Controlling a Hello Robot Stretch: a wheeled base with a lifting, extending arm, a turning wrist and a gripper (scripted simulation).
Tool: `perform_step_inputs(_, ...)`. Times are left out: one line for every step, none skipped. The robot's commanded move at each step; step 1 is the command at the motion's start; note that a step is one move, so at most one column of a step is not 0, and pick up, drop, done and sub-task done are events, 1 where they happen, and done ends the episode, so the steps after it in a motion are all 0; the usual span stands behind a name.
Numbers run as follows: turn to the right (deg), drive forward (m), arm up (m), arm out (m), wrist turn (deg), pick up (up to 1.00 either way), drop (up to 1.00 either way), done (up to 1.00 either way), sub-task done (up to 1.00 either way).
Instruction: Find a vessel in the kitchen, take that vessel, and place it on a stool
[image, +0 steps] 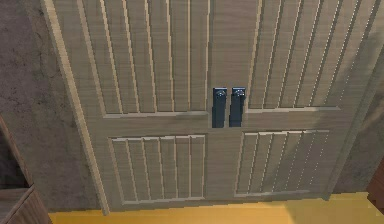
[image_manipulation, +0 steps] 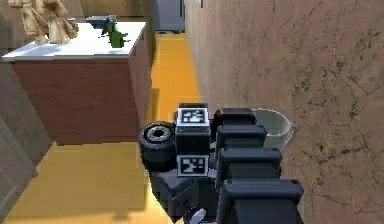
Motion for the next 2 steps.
perform_step_inputs(0.0, 0.0, -0.5, 0.0, 0.0, 0.0, 0.0, 0.0, 0.0)
perform_step_inputs(0.0, 0.0, -0.32, 0.0, 0.0, 0.0, 0.0, 0.0, 0.0)
